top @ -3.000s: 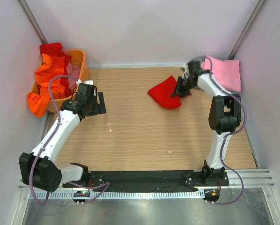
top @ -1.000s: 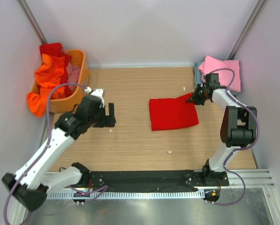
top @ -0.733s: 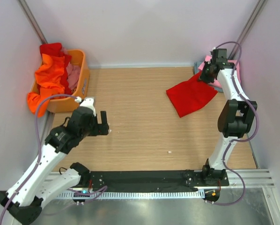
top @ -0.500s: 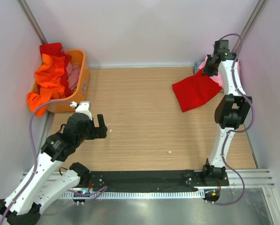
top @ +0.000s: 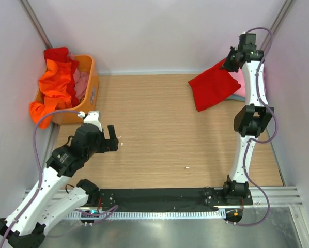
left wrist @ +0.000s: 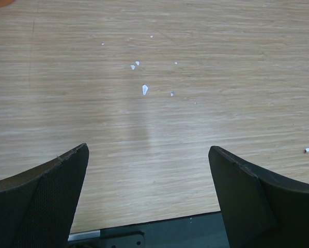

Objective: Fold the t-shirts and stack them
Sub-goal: Neatly place the folded tshirt to the corner

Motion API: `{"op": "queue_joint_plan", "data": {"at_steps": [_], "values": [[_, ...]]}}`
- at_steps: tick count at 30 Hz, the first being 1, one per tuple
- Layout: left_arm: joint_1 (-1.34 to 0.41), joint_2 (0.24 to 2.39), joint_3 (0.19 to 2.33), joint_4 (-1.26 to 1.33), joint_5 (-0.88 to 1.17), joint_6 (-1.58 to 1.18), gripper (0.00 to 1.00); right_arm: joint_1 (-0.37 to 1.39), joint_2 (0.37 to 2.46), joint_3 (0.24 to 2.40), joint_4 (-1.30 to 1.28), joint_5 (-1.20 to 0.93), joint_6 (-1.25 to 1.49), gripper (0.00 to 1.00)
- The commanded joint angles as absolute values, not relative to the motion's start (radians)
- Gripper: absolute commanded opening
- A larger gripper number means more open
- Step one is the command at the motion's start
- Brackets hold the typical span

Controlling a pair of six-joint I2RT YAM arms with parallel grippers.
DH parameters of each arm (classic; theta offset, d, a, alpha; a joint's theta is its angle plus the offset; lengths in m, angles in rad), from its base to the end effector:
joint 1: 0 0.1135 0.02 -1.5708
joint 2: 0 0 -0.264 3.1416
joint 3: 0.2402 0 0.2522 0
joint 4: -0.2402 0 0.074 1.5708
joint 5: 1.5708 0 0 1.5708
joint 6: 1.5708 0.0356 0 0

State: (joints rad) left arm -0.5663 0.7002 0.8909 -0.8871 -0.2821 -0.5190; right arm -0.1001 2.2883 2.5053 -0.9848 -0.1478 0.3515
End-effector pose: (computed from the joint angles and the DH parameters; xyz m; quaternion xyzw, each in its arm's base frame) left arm 0.1152 -0.0615 0.3196 -0.0383 0.8981 -0.1074 0.4247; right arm 0.4965 -0.0446 0.3479 0.1774 0.9011 0.1163 0.3781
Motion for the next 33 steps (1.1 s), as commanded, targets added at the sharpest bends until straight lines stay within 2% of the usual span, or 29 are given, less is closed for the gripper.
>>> {"op": "queue_joint_plan", "data": {"at_steps": [1, 7, 24, 33], "values": [[-0.56, 0.704, 0.896, -0.85, -0.31, -0.532, 0.99, -0.101, 2.304, 2.618, -0.888, -0.179, 0.413, 0.01], [-0.56, 0.701, 0.893, -0.851, -0.316, -0.537, 0.99, -0.132, 2.298, 2.671, -0.79, -0.192, 0.442, 0.01], [-0.56, 0.742, 0.893, -0.853, -0.31, -0.537, 0.99, -0.366, 2.349, 2.704, -0.637, -0.451, 0.548, 0.01], [-0.56, 0.755, 0.893, -0.854, -0.31, -0.538, 0.99, -0.495, 2.413, 2.632, -0.635, -0.414, 0.538, 0.01]]}}
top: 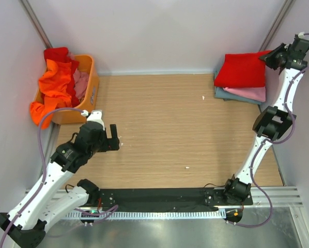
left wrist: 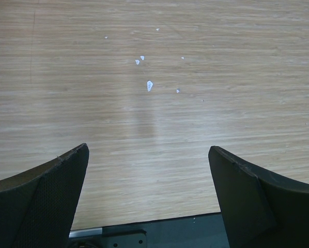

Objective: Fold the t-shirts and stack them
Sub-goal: Neatly place the folded tshirt to the corner

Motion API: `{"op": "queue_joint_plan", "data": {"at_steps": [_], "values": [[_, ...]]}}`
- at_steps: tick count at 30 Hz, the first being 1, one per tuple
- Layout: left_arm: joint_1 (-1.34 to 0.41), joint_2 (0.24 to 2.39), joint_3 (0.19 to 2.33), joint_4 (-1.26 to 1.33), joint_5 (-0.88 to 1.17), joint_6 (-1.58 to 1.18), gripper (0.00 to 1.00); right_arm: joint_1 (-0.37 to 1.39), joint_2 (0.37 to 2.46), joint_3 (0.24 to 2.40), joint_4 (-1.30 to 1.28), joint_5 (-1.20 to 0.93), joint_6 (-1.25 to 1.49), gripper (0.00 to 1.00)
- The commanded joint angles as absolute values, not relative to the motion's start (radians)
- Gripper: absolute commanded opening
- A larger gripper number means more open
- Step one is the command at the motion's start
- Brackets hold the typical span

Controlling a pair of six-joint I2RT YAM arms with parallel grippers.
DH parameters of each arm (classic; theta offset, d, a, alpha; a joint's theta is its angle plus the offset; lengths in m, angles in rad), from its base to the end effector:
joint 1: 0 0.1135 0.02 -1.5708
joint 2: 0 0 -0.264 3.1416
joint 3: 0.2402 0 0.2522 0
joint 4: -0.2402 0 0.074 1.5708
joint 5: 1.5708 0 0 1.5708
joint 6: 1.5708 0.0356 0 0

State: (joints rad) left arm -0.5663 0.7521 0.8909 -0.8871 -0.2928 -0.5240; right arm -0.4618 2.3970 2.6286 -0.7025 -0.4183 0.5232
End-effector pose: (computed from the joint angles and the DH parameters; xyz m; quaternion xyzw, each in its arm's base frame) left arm 0.1243 -0.0668 0.3136 -0.0391 0.9078 -0.0907 0.4075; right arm 0.4843 -0.2249 0.3587 0.2987 0.7862 0.1926 0.5056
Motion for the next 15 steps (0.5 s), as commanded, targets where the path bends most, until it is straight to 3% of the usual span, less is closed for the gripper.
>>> {"op": "queue_joint_plan", "data": {"at_steps": [1, 9, 15], "values": [[-0.561, 0.755, 0.891, -0.853, -0.308, -0.538, 0.99, -0.518, 2.425, 2.637, -0.623, -0.42, 0.545, 0.01], [-0.56, 0.778, 0.894, -0.854, -0.31, -0.538, 0.99, -0.552, 2.554, 2.611, -0.603, -0.346, 0.523, 0.03], [-0.564, 0.776, 0.891, -0.856, -0.316, -0.543, 0.99, -0.61, 2.511, 2.554, -0.638, -0.053, 0.509, 0.25]]}}
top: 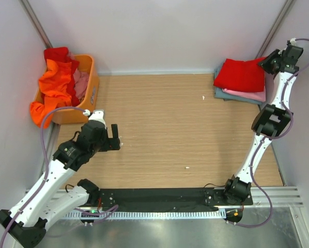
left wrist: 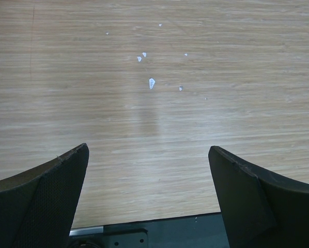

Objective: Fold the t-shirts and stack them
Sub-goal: Neatly place the folded tshirt to the corner

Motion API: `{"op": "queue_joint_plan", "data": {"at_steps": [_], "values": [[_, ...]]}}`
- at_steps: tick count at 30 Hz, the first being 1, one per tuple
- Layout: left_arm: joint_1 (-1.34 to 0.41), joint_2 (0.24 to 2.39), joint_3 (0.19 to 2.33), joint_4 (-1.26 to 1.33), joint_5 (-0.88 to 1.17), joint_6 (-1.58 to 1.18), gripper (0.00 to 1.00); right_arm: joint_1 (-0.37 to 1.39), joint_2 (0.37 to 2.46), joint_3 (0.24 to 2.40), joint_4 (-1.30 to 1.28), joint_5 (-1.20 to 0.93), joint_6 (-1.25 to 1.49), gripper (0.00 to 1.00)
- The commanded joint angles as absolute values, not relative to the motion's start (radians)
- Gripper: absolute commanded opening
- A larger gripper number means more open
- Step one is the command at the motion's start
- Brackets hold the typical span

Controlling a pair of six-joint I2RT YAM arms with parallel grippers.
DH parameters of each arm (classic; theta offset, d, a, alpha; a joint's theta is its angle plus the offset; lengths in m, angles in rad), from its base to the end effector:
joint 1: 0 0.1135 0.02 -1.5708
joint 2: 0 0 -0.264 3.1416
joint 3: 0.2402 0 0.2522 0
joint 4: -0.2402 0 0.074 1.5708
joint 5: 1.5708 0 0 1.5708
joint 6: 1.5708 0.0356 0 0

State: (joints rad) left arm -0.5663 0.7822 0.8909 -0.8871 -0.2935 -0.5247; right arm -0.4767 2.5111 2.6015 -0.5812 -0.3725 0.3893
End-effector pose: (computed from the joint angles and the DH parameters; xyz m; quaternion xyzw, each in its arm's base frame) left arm 0.1293 -0.0700 0.3099 -0.0374 0.9136 -0.0828 0.3964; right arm 0.5091 -0.2483 0.3005 0.2673 0.8050 0.1366 0.5117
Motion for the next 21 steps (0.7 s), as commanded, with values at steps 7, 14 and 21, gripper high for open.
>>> {"op": "queue_joint_plan", "data": {"at_steps": [7, 14, 21], "values": [[-0.569, 0.762, 0.89, -0.854, -0.311, -0.542, 0.99, -0.686, 2.266, 2.473, -0.683, 0.413, 0.538, 0.85], [-0.569, 0.742, 0.887, -0.85, -0.305, -0.538, 0.99, -0.641, 1.912, 2.149, -0.563, 0.407, 0.565, 0.88], [-0.569, 0.721, 0.887, -0.85, -0.311, -0.54, 0.99, -0.385, 1.913, 2.005, -0.563, 0.12, 0.532, 0.86]]}}
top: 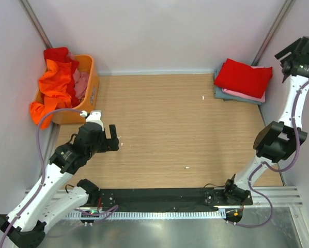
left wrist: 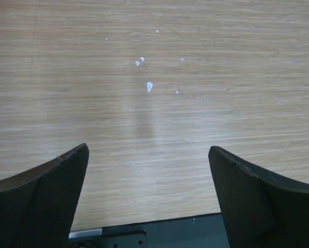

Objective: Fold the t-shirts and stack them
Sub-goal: Neatly place the folded tshirt to the corner

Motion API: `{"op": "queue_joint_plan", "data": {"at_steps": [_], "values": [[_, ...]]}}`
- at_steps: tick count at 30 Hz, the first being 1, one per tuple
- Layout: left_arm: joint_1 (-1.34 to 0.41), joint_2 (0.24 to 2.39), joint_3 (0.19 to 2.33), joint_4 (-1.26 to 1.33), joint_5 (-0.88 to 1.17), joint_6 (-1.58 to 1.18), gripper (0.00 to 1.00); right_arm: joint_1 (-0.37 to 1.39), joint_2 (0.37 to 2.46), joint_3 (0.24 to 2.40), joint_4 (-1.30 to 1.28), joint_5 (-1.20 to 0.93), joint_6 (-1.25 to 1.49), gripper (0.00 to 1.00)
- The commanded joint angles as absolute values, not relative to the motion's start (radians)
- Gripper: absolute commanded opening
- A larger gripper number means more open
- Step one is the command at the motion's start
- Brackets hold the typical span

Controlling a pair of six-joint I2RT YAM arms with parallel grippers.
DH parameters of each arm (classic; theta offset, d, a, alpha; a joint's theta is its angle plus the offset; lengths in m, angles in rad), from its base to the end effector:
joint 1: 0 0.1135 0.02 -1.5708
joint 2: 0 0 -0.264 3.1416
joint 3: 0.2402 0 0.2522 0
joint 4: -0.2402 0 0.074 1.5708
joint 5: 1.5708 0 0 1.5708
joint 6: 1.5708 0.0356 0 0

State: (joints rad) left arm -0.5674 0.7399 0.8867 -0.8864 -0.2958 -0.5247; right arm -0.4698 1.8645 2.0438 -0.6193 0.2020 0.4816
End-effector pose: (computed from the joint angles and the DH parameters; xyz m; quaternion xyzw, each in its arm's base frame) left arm 0.1223 -0.0656 0.3138 -0.0402 0.9060 -0.0922 0.4113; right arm 0.3760 -0.1989 0.4225 0.4327 0.7221 -0.0820 0.5335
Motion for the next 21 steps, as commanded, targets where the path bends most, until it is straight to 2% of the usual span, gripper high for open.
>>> {"op": "queue_joint_plan", "data": {"at_steps": [1, 4, 8, 13, 21], "values": [[-0.569, 0.721, 0.887, -0.848, -0.311, -0.538, 0.99, -0.362, 1.925, 1.972, -0.568, 0.092, 0.537, 0.86], [-0.569, 0.707, 0.885, -0.85, -0.314, -0.54, 0.99, -0.247, 1.943, 1.861, -0.526, 0.078, 0.494, 0.86], [-0.569, 0.692, 0.884, -0.845, -0.314, -0.538, 1.0, -0.108, 2.005, 1.822, -0.525, 0.086, 0.431, 0.86], [-0.569, 0.686, 0.885, -0.845, -0.313, -0.537, 1.0, 0.029, 2.182, 1.992, -0.627, 0.184, 0.367, 0.85], [-0.569, 0.672, 0.885, -0.848, -0.324, -0.54, 1.0, 0.094, 2.385, 2.21, -0.736, 0.425, 0.288, 0.84]]}}
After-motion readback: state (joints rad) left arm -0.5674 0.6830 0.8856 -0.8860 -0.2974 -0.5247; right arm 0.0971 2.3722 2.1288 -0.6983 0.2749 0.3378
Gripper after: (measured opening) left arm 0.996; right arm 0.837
